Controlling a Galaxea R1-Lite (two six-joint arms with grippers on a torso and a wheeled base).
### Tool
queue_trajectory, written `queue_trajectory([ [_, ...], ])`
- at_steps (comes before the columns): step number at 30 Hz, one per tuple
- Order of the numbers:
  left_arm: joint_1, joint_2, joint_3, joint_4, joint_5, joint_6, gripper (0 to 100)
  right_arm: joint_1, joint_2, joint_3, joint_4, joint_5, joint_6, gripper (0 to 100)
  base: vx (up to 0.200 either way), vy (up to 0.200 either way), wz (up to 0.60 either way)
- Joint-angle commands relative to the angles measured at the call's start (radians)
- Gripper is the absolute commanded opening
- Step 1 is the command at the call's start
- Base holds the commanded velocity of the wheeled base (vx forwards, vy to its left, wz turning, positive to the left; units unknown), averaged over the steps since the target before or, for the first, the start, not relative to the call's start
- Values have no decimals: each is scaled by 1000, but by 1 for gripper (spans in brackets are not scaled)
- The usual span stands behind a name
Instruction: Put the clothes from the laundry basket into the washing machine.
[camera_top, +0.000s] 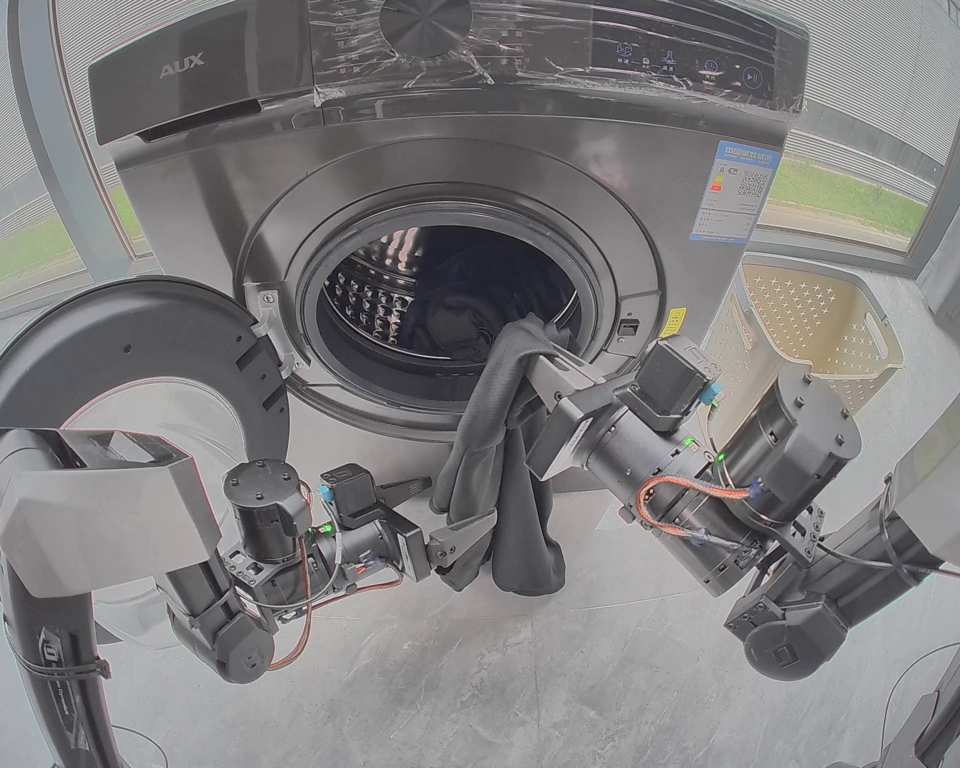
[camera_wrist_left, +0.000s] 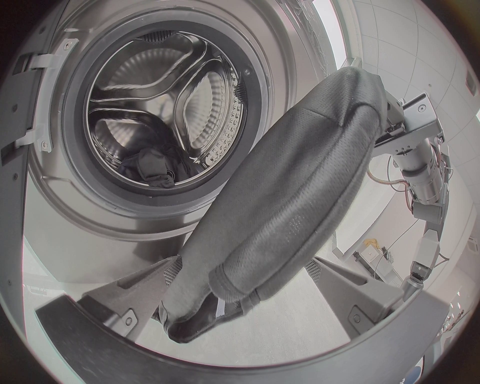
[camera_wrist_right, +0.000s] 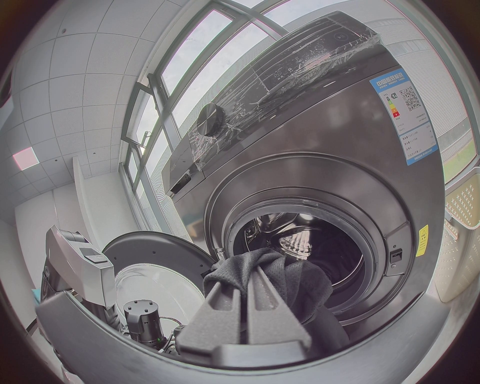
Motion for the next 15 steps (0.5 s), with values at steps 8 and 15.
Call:
queue_trajectory([
  [8,-22,27,-52,-2,3,-1,0,-6,2,11,0,0,2,0,0,0,0],
  [15,-13,16,-49,-5,12,7,0,-21,-4,55,-2,0,5,0,0,0,0],
])
